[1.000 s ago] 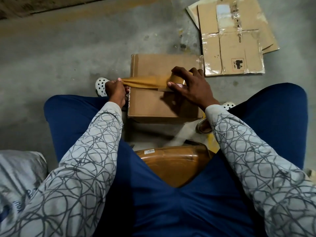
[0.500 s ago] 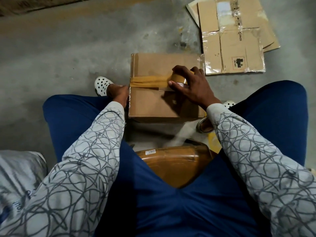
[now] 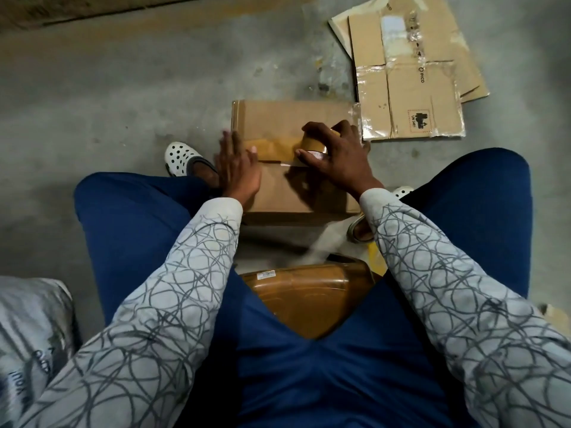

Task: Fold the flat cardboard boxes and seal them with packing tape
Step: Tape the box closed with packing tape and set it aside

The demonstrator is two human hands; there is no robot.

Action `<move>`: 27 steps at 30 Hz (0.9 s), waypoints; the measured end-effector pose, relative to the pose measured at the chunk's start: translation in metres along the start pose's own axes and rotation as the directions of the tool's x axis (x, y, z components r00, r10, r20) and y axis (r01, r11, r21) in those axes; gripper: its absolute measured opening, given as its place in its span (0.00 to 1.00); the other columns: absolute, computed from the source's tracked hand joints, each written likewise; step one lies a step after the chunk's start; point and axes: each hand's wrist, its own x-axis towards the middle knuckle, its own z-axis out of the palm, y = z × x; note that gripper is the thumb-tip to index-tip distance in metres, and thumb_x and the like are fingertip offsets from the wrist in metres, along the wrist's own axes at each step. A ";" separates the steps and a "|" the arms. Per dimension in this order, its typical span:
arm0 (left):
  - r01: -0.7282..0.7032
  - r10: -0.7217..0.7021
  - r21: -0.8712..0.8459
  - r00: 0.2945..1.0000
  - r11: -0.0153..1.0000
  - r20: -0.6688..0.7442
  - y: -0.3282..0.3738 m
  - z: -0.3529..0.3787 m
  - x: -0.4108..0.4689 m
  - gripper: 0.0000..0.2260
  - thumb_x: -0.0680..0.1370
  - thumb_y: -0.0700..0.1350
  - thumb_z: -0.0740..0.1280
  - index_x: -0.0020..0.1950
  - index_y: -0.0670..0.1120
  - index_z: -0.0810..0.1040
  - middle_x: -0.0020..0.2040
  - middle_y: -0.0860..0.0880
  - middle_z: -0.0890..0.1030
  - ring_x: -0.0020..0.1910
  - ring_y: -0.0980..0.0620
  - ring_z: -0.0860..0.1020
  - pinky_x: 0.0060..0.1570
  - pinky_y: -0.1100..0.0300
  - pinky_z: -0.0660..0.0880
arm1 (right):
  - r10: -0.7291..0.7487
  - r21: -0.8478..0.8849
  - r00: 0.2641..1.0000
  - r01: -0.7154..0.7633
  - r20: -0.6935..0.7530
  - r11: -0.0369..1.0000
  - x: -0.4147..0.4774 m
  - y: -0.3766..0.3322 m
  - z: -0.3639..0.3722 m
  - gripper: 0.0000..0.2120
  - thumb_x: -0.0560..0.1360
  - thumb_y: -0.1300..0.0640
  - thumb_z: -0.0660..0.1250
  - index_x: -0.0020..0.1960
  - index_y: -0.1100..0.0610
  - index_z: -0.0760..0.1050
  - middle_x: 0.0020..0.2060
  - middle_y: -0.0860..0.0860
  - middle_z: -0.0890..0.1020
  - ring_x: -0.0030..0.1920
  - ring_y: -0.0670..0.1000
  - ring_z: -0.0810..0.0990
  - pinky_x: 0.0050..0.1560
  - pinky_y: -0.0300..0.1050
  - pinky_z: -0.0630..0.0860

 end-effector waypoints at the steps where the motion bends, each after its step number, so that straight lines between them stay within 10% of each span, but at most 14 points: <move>1: -0.061 0.059 0.047 0.997 0.997 0.052 -0.002 0.006 -0.003 0.29 0.85 0.57 0.47 0.82 0.47 0.40 0.81 0.45 0.38 0.80 0.46 0.39 0.76 0.48 0.39 | -0.022 -0.002 1.000 0.022 -0.002 1.000 0.000 -0.002 -0.001 0.27 0.72 0.29 0.63 0.69 0.37 0.70 0.58 0.53 0.72 0.62 0.55 0.71 0.63 0.64 0.70; 6: -0.078 0.068 0.176 0.996 0.981 0.062 -0.012 0.018 -0.005 0.34 0.84 0.60 0.46 0.80 0.43 0.35 0.80 0.44 0.34 0.79 0.46 0.35 0.75 0.50 0.35 | -0.166 0.112 0.984 0.159 0.061 0.981 0.015 -0.005 -0.017 0.25 0.72 0.36 0.70 0.65 0.46 0.77 0.50 0.50 0.77 0.48 0.51 0.77 0.47 0.44 0.76; 16: -0.019 0.016 0.235 1.000 0.972 0.016 -0.005 0.020 -0.003 0.34 0.83 0.60 0.46 0.80 0.42 0.36 0.81 0.43 0.36 0.80 0.47 0.37 0.78 0.46 0.38 | -0.403 -0.215 0.885 0.450 0.232 0.866 0.010 0.055 -0.074 0.21 0.76 0.33 0.61 0.61 0.41 0.81 0.41 0.52 0.72 0.39 0.59 0.77 0.39 0.48 0.74; 21: -0.036 0.031 0.237 0.999 0.971 0.026 -0.010 0.019 -0.001 0.34 0.83 0.61 0.44 0.80 0.43 0.36 0.81 0.45 0.36 0.80 0.48 0.37 0.78 0.47 0.38 | -0.383 -0.124 0.885 0.425 0.264 0.897 0.003 0.056 -0.081 0.26 0.80 0.32 0.56 0.73 0.42 0.66 0.51 0.55 0.79 0.49 0.59 0.78 0.45 0.51 0.77; 27: -0.039 0.041 0.260 0.999 0.965 -0.005 -0.012 0.022 -0.001 0.35 0.82 0.63 0.44 0.81 0.44 0.37 0.81 0.45 0.38 0.80 0.47 0.39 0.78 0.47 0.38 | -0.022 -0.310 0.978 0.087 0.208 0.947 0.018 0.105 -0.121 0.26 0.77 0.31 0.61 0.52 0.52 0.82 0.38 0.56 0.84 0.43 0.62 0.82 0.42 0.48 0.72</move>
